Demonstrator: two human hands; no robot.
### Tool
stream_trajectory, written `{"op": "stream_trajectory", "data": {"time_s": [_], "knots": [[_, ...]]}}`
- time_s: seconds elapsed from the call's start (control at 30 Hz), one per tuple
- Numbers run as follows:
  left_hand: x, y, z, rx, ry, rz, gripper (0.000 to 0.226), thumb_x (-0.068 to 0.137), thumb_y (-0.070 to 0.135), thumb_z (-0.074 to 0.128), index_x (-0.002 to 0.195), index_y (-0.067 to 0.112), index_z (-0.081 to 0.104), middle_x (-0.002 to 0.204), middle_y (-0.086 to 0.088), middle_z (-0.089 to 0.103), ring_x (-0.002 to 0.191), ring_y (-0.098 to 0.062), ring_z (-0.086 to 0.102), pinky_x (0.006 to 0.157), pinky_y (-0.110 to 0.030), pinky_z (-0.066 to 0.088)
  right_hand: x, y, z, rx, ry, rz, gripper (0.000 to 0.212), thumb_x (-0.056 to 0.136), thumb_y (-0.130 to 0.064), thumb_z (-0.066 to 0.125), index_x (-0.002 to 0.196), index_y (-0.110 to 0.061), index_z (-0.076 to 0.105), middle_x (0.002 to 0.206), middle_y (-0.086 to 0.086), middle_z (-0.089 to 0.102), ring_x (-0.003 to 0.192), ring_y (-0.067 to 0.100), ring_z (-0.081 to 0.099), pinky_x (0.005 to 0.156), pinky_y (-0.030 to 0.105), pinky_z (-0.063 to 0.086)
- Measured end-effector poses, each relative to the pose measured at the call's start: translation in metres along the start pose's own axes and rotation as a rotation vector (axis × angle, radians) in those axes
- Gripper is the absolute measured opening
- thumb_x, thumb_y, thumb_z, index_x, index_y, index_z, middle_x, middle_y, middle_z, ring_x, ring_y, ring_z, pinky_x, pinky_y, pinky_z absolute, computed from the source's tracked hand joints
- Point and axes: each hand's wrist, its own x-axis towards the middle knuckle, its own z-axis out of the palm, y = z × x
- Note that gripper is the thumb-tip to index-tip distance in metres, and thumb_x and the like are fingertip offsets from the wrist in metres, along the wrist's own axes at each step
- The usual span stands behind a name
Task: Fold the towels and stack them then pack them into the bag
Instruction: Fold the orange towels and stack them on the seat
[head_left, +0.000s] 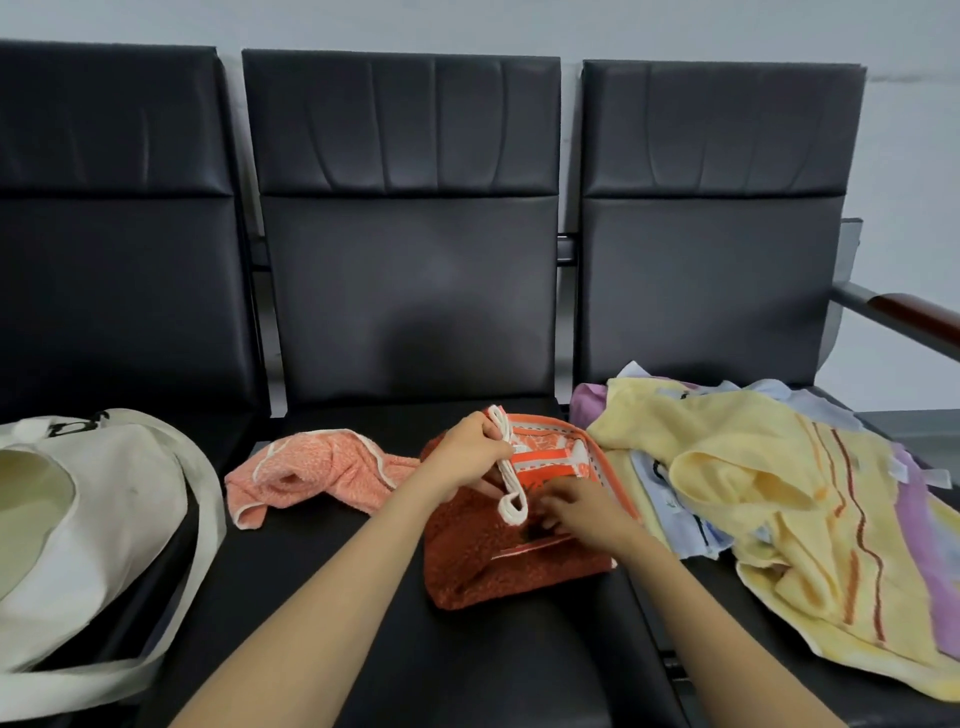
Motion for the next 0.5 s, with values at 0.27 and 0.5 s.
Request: {"op": "stream_trajectory", "data": {"time_s": [0.27, 0.5], "knots": [[0.015, 0.000, 0.034, -0.001, 0.071, -0.007, 0.011, 0.086, 0.011, 0.063, 0.090, 0.012, 0.052, 0.097, -0.007, 0.065, 0.081, -0.013, 0.062, 0.058, -0.023, 0.052, 0.005, 0.017, -0.006, 0.526, 0.024, 0.353, 0.048, 0.103, -0.042, 0.032, 0.090, -0.011, 0.065, 0.084, 0.008, 0.071, 0.075, 0.019, 0.064, 0.072, 0.031, 0.051], [0.023, -0.013, 0.074, 0.005, 0.025, -0.037, 0.009, 0.089, 0.012, 0.061, 0.090, 0.016, 0.053, 0.096, -0.007, 0.064, 0.085, -0.018, 0.062, 0.060, -0.026, 0.054, 0.008, 0.023, -0.011, 0.728, 0.094, 0.422, 0.056, 0.099, -0.049, 0.038, 0.124, -0.004, 0.057, 0.117, 0.015, 0.065, 0.103, 0.027, 0.064, 0.088, 0.038, 0.053]]}}
